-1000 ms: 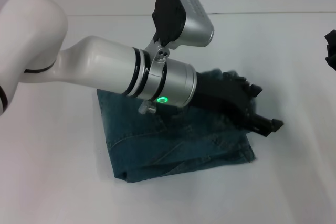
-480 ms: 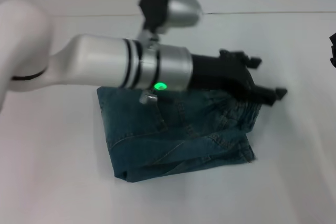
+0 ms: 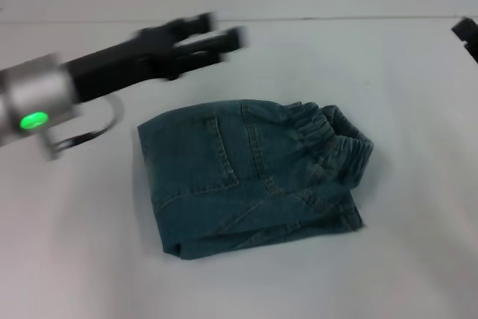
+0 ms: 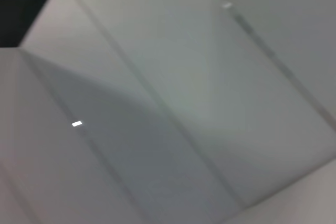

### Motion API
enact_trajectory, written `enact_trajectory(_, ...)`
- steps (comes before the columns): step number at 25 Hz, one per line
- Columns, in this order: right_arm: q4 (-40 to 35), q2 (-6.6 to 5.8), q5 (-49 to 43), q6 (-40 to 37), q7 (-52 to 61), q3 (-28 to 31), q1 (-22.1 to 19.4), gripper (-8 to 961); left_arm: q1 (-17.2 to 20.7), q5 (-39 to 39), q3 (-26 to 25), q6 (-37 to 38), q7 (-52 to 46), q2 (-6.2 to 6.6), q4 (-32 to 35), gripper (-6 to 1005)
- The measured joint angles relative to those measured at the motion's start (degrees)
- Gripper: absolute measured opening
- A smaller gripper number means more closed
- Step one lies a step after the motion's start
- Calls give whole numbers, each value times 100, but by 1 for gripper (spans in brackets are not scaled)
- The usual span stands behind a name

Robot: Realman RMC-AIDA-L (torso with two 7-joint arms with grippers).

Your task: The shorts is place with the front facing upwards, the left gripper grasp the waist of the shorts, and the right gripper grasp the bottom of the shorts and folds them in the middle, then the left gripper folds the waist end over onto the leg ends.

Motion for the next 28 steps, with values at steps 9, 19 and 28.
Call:
enact_trajectory(9,-2020,-295,0,-1912,1517,-3002,505,268,645,2017,-1904,1394,11,318,260,912)
enact_trajectory(19,-3136,-317,-5,-2219,2264,-5346,343,682,780,3414,-2174,2347,-176,344,954,908)
enact_trajectory(28,-3161,-322,-61,-1865,2271,-5462,190,904,694,3704,-2188,2345,-314,343,977,908)
